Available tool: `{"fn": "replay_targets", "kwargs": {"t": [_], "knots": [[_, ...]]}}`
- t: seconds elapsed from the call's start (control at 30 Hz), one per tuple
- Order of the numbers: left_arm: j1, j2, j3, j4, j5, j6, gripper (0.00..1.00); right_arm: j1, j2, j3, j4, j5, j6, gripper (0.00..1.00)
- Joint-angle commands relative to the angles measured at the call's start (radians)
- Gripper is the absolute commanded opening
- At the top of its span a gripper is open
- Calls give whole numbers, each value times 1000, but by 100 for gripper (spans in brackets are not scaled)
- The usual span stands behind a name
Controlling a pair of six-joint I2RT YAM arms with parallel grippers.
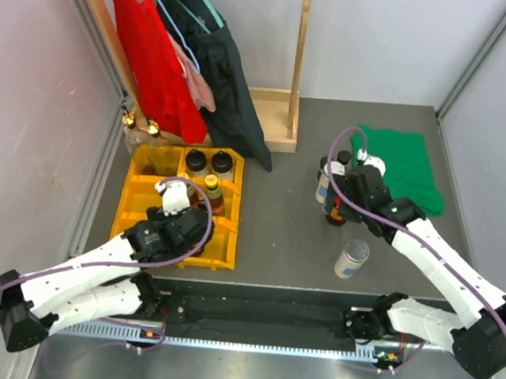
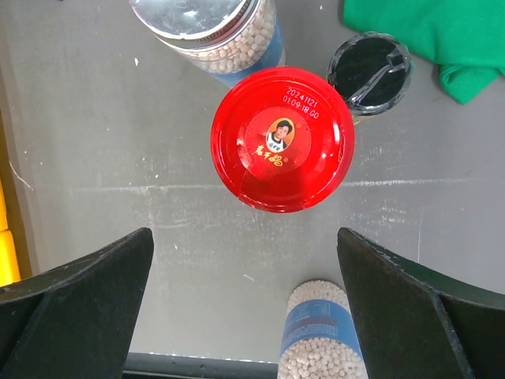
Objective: Organize the condiment bottles
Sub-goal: Place the bottle in the storage box, then pick up the bottle from the center of the board.
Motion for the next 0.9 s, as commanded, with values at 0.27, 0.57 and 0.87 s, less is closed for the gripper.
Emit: {"fn": "replay_targets", "kwargs": {"t": [0.27, 0.57, 0.87], "knots": [[3, -48, 167, -47, -8, 69, 99, -9, 60, 59, -1, 11, -38, 99], [3, -118, 215, 21, -43, 170, 99, -9, 126, 93, 41, 101, 8, 99], [3, -119, 228, 64, -53, 231, 99, -9, 236, 144, 43, 140, 29, 94]]}}
